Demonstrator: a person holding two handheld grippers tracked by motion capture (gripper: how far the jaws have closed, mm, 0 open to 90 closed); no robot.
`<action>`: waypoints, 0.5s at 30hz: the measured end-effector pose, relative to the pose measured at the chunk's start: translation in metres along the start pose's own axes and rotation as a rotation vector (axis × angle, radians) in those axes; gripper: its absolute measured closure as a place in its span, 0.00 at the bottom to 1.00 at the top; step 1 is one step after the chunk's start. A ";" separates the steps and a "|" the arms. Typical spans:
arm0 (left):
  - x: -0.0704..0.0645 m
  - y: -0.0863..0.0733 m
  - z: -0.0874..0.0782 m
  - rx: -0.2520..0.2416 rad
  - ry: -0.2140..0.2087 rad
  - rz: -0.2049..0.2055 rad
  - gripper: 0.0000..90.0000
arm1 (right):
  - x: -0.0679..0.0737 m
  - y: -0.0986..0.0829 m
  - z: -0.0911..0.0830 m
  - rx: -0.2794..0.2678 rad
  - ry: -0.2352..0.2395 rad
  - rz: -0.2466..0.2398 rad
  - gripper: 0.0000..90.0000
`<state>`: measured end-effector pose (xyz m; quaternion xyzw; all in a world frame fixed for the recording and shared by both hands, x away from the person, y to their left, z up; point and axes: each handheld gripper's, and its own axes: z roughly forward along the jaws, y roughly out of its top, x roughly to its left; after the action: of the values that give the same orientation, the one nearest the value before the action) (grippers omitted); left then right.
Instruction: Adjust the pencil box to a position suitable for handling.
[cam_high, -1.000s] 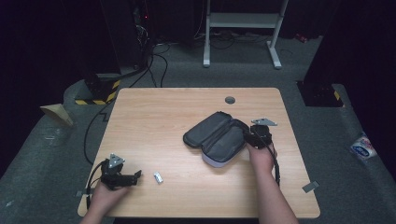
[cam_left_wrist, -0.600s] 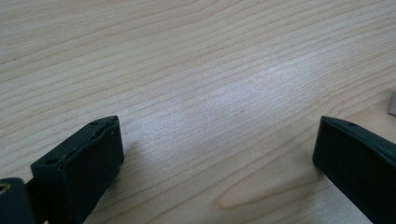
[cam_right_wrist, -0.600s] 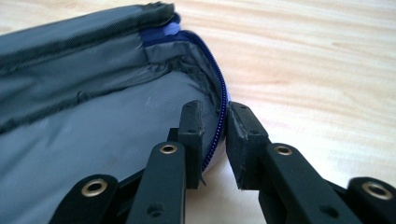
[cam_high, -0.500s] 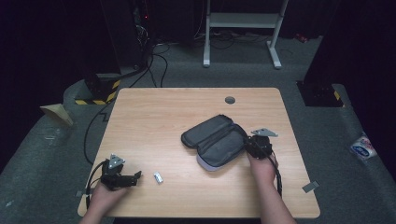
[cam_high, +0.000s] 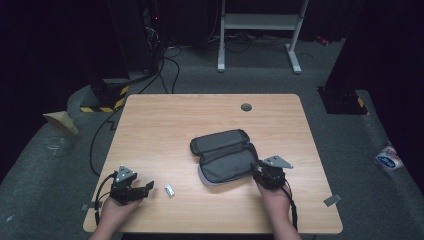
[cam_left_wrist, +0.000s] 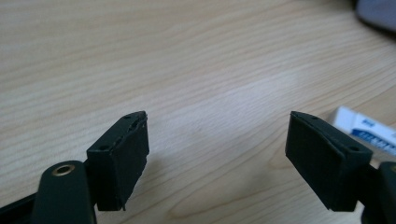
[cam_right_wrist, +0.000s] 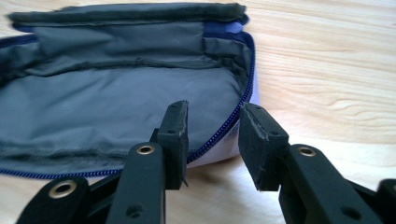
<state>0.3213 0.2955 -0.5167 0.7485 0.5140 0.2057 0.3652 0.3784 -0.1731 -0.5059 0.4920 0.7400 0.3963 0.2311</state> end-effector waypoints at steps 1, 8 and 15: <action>-0.004 0.003 -0.003 -0.026 -0.012 0.006 0.26 | 0.005 -0.002 -0.001 -0.008 0.012 -0.002 0.68; -0.026 0.013 -0.004 -0.068 -0.056 0.015 0.29 | 0.022 -0.008 -0.003 -0.023 0.037 -0.028 0.66; -0.050 0.029 0.007 -0.093 -0.128 0.019 0.32 | 0.036 -0.013 -0.005 -0.036 0.055 -0.059 0.63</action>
<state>0.3245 0.2409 -0.4958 0.7471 0.4724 0.1844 0.4297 0.3532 -0.1444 -0.5120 0.4548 0.7529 0.4159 0.2309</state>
